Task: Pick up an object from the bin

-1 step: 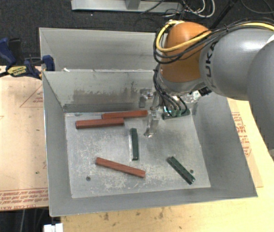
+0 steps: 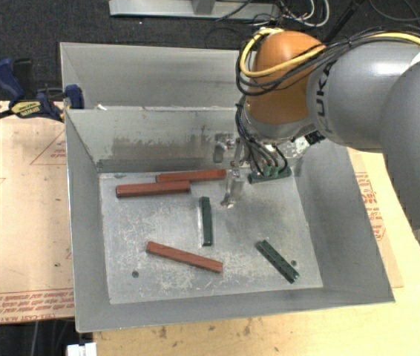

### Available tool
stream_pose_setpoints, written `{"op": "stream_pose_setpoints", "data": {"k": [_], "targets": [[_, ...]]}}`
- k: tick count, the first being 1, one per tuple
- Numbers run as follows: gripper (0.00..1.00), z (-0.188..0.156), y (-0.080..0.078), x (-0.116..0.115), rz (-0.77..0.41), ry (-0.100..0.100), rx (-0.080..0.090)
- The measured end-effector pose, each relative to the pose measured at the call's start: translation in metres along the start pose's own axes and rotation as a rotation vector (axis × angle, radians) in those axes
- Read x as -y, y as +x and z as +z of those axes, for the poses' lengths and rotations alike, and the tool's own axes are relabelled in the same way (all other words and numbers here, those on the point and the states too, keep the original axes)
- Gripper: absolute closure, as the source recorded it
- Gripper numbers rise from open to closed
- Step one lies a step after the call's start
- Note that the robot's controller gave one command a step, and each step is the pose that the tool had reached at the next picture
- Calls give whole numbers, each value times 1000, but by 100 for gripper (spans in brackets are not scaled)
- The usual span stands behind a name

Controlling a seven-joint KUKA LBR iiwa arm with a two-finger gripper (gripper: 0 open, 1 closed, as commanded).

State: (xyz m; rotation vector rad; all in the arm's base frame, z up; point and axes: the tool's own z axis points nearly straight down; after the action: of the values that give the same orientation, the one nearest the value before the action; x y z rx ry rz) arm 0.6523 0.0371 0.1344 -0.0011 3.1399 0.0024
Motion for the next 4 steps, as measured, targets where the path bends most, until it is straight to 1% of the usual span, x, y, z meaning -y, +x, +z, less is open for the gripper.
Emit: {"op": "stream_pose_setpoints", "data": {"k": [1,2,3,4], "targets": [[0,40,-3,-7,-66,1,4],[100,61,-3,-34,-219,-1,8],[100,61,-3,-34,-218,-2,8],[100,-95,7,-8,-225,1,5]]}}
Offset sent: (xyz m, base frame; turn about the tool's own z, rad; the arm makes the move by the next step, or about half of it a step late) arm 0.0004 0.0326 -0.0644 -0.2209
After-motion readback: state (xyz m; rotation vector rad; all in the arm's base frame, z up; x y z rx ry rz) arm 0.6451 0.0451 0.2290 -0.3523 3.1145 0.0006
